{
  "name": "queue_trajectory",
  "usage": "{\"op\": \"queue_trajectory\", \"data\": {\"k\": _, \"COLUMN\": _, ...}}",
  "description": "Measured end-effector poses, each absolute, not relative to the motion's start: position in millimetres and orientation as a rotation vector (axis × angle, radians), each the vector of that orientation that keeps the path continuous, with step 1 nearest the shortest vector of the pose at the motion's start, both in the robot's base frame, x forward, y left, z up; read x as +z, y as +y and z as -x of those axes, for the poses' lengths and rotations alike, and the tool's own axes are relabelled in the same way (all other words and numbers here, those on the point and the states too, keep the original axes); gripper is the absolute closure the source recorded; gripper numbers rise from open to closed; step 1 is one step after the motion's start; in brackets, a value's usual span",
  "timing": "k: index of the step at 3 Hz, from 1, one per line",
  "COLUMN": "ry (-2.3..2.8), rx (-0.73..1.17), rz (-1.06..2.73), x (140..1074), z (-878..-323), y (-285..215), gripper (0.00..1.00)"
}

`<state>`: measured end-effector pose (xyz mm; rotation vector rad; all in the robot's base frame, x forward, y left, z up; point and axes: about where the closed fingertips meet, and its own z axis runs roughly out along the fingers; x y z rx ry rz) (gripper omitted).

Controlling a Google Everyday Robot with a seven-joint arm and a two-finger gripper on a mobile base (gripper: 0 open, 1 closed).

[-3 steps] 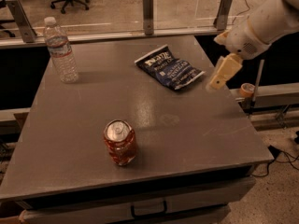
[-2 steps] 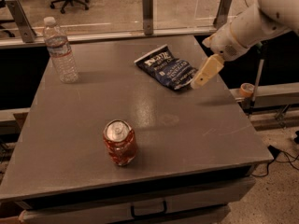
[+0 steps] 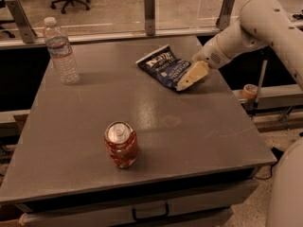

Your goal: Pick blue chip bag

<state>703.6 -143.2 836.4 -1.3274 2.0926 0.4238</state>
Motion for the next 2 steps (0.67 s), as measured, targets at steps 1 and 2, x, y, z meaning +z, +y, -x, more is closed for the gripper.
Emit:
{"op": "queue_trajectory", "data": {"k": 1, "ry": 2.115, "rx": 0.475, "rz": 1.28, "x": 832, "z": -710, "y": -142, "gripper": 0.42}}
{"op": "queue_trajectory", "data": {"k": 2, "ry": 2.058, "rx": 0.517, "rz": 1.292, "x": 853, "z": -700, "y": -134, "gripper": 0.65}}
